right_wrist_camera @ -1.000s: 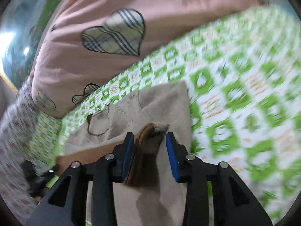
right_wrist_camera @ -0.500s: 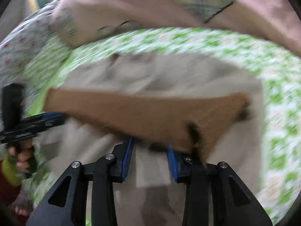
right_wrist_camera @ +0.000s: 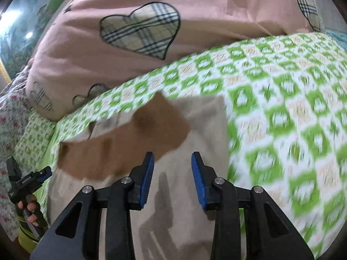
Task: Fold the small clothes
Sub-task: 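Fold the hem up toward the collar and open both grippers, then grasp the folded bundle edge with the left gripper while the right gripper grasps the other edge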
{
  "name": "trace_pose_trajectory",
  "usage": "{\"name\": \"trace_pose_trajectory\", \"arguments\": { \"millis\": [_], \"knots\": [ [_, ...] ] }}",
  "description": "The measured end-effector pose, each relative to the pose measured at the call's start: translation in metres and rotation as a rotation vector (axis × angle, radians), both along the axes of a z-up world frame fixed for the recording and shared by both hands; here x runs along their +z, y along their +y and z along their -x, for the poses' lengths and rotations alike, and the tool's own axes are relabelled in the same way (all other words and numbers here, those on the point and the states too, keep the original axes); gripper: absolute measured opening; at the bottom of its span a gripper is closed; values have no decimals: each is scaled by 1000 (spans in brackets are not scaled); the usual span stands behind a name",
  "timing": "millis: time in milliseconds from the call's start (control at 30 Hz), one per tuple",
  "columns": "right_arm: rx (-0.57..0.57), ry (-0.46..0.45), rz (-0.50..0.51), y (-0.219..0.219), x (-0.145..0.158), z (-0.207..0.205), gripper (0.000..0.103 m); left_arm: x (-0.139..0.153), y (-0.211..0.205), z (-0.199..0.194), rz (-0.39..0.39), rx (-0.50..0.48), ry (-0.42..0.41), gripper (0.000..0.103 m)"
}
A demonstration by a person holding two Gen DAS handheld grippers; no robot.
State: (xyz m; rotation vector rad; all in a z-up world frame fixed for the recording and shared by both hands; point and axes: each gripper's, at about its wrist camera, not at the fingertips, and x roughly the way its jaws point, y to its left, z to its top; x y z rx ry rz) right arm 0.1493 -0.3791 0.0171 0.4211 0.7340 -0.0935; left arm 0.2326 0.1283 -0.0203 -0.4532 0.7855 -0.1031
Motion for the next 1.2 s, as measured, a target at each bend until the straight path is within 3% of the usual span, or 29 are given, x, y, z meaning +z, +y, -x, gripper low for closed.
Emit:
{"name": "trace_pose_trajectory", "arguments": {
  "millis": [267,500,667,833,1133,1200],
  "knots": [
    [91,17,-58,57,-21,42,38,-7,-40,98,83,-89,25,43],
    [100,41,-97,76,-32,71,41,-26,-57,145,133,-125,91,49],
    [102,51,-114,82,-35,86,43,-39,-59,157,159,-109,125,52],
    [110,55,-120,86,-36,97,46,-49,-50,154,253,-65,121,61],
    [112,58,-136,86,-33,103,47,-62,-17,113,380,80,61,60],
    [106,55,-141,86,-33,103,47,-60,-13,102,361,113,55,58]
  ]
}}
